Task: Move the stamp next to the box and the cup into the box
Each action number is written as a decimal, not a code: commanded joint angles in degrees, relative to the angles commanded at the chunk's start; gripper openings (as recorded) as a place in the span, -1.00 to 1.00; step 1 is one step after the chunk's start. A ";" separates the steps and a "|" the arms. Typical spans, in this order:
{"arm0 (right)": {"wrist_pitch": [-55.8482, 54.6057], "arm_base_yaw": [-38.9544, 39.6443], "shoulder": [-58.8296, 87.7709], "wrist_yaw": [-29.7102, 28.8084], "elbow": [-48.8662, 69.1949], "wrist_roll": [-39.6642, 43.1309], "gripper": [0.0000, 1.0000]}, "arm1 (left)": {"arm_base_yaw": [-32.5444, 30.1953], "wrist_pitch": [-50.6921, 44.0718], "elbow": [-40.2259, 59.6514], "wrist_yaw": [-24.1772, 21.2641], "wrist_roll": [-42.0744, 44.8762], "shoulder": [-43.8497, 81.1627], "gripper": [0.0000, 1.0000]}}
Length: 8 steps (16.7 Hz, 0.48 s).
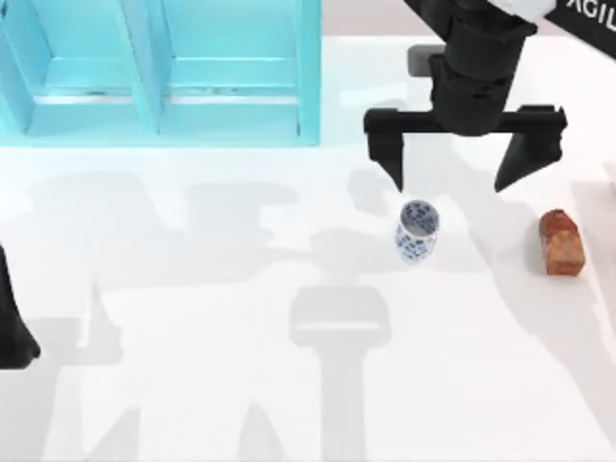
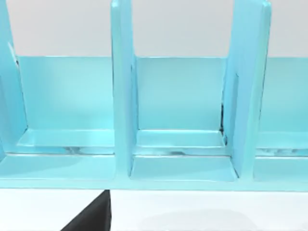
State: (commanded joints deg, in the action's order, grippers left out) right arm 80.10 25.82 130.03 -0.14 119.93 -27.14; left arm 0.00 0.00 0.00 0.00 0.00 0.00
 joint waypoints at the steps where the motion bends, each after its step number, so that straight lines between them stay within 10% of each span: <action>1: -0.19 0.01 0.01 -0.01 -0.18 0.01 1.00 | 0.00 0.00 0.00 0.00 0.00 0.00 1.00; 8: -12.83 0.25 1.35 -0.06 -11.15 -0.11 1.00 | 0.00 0.00 0.00 0.00 0.00 0.00 1.00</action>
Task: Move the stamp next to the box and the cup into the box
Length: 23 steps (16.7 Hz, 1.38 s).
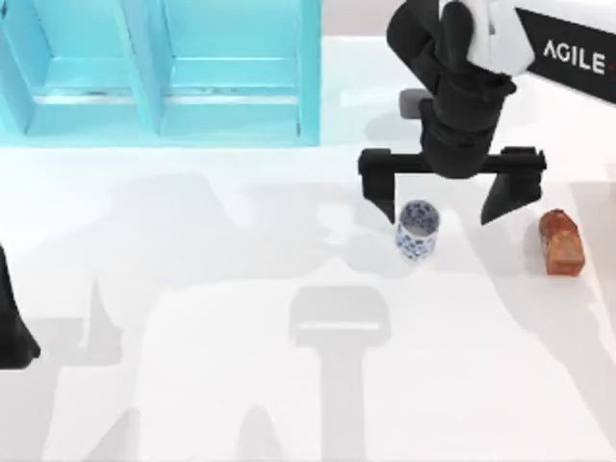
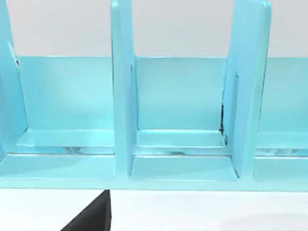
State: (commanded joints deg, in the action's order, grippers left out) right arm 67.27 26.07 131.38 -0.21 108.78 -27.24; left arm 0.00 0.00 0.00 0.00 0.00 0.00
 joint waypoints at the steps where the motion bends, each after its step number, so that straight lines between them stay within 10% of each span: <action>1: -1.91 0.04 0.28 0.00 -1.63 -0.04 1.00 | 0.00 0.00 0.00 0.00 0.00 0.00 1.00; 7: -4.27 0.10 0.63 -0.01 -3.81 -0.11 1.00 | 0.00 0.00 0.00 0.00 0.00 0.00 1.00; 20: -4.27 0.10 0.63 -0.01 -3.81 -0.11 -0.96 | 0.00 0.00 0.00 0.00 0.00 0.00 1.00; 23: -4.27 0.10 0.63 -0.01 -3.81 -0.11 -1.00 | 0.00 0.00 0.00 0.00 0.00 0.00 1.00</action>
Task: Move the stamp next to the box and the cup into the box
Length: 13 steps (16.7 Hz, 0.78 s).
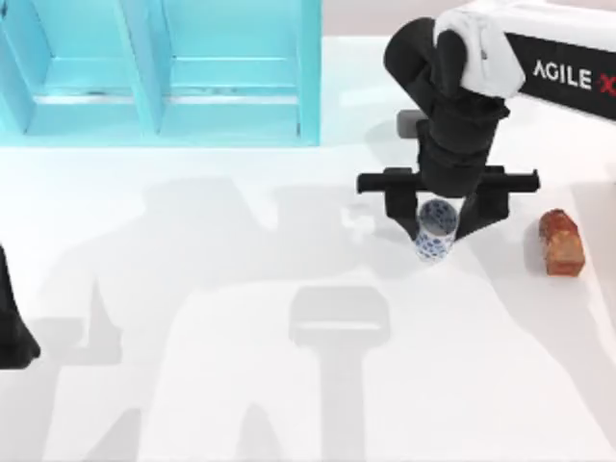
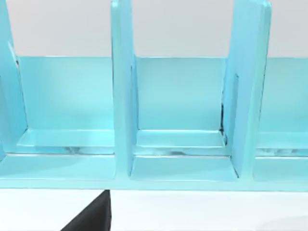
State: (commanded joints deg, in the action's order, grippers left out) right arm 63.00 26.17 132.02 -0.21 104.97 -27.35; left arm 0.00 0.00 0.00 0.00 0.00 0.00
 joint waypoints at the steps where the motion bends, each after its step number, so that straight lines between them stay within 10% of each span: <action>1: 0.00 0.00 0.00 0.00 0.00 0.00 -1.00 | 0.00 0.00 0.00 0.00 0.00 0.00 1.00; 13: 11.67 -9.06 -8.16 0.03 3.05 8.84 -1.00 | 0.00 0.00 0.00 0.00 0.00 0.00 1.00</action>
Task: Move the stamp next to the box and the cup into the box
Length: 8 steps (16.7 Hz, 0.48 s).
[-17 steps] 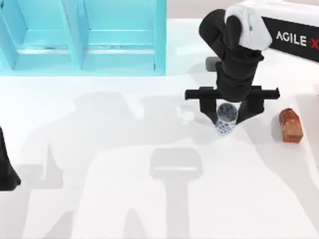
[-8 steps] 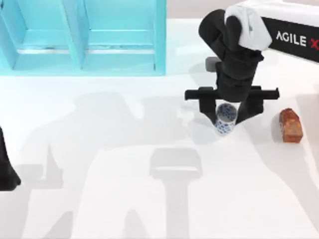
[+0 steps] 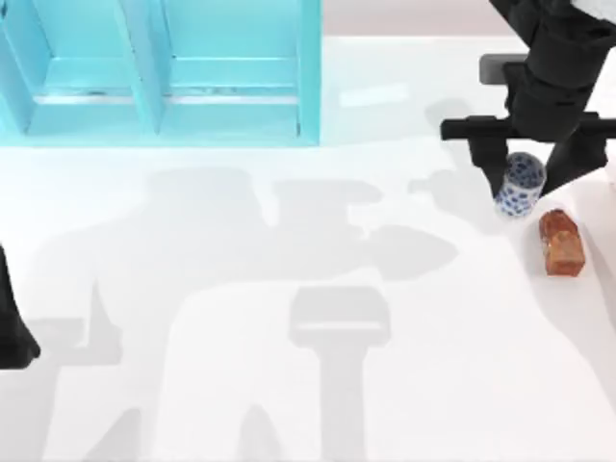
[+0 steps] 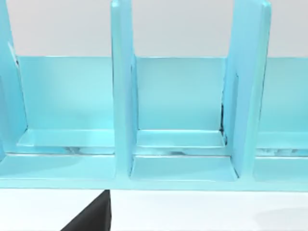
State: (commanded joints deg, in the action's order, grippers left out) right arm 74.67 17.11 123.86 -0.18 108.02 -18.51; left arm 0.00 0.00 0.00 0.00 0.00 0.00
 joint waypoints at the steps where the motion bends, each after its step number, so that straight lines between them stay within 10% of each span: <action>1: 1.91 -1.59 -1.44 0.05 0.53 1.70 -1.00 | 0.00 0.00 0.00 0.00 0.00 0.00 1.00; 8: 3.86 -3.50 -3.27 0.04 0.86 3.74 -1.00 | 0.00 0.00 0.00 0.00 0.00 0.00 1.00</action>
State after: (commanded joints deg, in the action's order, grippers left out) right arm 78.53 13.61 120.59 -0.14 108.88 -14.77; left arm 0.00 0.00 0.00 0.00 0.00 0.00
